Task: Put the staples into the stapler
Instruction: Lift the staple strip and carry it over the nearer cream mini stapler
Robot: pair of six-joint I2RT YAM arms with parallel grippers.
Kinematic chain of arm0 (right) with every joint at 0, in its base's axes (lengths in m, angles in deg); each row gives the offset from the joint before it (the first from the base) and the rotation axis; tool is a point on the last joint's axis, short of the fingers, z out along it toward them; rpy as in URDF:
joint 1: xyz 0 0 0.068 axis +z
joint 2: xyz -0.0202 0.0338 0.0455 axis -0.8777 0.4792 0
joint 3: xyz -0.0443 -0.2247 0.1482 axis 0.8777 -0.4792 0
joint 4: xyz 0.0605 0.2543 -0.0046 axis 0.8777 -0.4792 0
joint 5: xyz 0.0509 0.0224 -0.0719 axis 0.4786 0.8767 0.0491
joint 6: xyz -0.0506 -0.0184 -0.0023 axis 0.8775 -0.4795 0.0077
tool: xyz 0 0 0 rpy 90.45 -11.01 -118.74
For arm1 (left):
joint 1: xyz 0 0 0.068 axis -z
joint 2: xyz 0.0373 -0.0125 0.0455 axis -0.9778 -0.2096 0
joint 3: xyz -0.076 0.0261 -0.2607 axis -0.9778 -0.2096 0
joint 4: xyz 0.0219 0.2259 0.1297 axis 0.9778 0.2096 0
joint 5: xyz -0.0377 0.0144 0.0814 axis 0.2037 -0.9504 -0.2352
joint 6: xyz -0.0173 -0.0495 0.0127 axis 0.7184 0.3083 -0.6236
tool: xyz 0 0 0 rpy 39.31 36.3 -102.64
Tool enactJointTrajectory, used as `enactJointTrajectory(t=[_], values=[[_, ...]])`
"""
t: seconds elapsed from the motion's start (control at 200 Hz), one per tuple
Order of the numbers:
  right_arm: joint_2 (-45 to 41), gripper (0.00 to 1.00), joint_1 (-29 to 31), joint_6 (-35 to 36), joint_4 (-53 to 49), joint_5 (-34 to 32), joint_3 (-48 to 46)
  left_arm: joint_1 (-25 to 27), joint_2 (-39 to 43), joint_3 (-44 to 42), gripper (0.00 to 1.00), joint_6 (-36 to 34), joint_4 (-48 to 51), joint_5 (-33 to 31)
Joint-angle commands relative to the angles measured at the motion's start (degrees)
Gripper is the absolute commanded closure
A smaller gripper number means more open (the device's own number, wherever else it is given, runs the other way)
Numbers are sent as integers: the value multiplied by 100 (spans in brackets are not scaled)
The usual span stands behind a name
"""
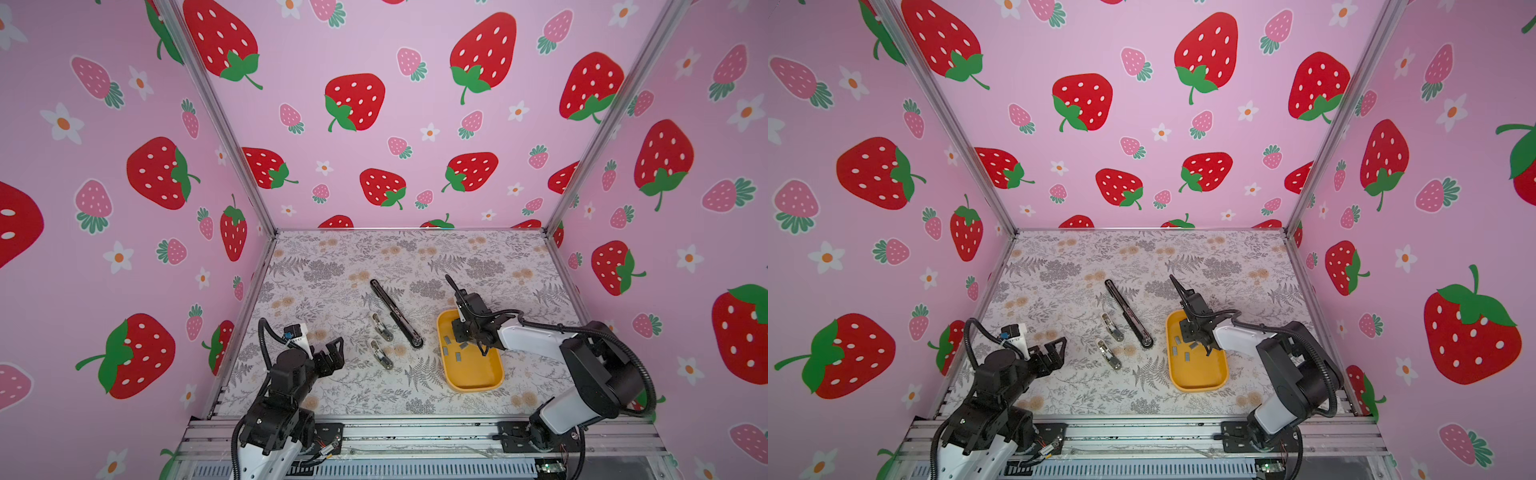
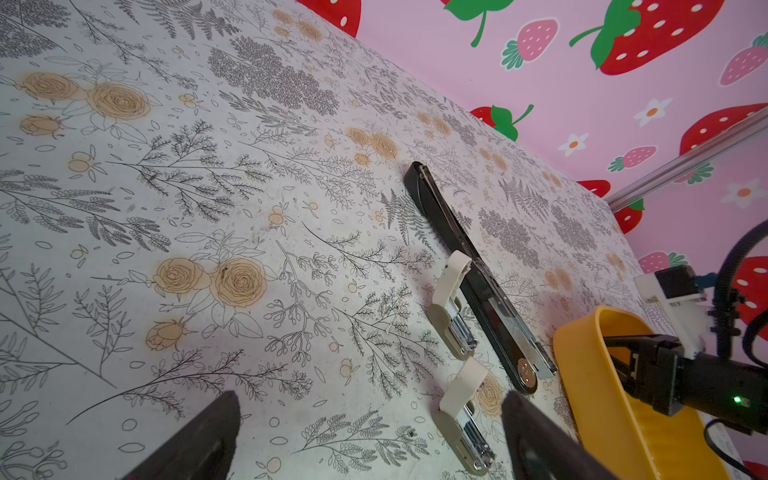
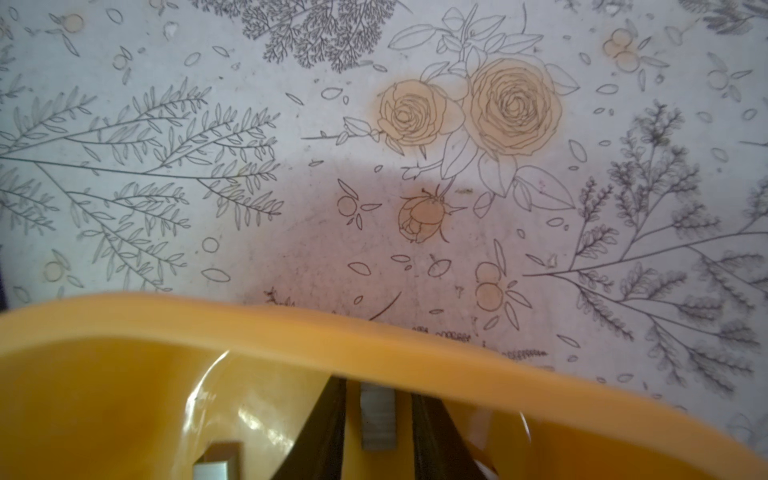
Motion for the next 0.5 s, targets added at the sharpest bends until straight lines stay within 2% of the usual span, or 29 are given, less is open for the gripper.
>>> enactJointTrajectory(t=[0.0, 0.495], values=[[237, 72, -20, -36, -361, -6, 27, 20, 3, -59, 1, 33, 53, -26], [210, 85, -11, -41, -374, 9, 18, 21, 3, -59, 1, 33, 51, -25]])
